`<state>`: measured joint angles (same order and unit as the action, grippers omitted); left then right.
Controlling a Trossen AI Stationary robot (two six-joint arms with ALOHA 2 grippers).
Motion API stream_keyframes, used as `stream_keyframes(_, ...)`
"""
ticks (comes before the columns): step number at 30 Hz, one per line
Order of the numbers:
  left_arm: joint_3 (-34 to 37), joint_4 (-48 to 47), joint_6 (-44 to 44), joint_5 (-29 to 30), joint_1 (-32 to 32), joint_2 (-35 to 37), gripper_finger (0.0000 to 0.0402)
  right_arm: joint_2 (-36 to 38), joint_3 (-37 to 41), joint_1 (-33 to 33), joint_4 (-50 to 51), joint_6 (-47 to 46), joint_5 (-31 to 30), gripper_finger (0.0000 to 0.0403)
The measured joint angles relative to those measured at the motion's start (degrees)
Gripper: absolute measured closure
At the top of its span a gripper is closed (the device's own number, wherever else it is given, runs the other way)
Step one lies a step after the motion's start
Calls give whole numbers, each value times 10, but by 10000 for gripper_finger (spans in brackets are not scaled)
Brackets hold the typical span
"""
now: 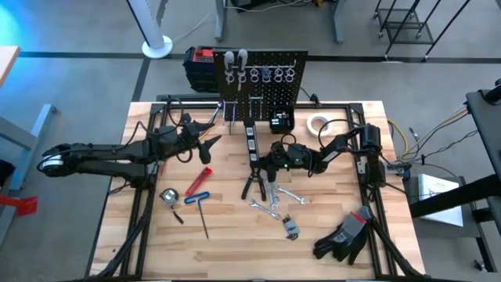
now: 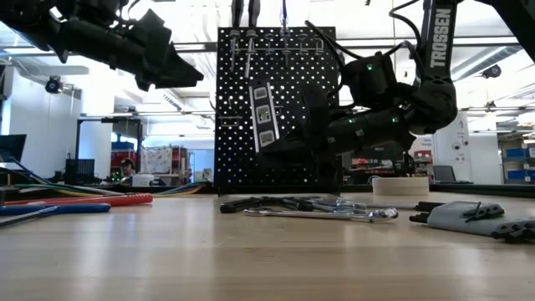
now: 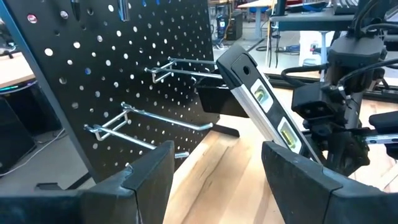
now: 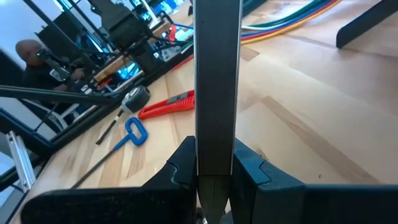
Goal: Hang tools onto peg board
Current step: Hang the spirit level on the peg board
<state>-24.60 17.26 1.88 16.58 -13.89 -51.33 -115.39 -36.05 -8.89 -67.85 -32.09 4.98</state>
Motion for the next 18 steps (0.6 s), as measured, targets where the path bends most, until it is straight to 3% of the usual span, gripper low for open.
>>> stream_keyframes(18, 0, -2, 6, 0, 0, 0, 171, 0, 0, 1, -7, -4, 1, 365)
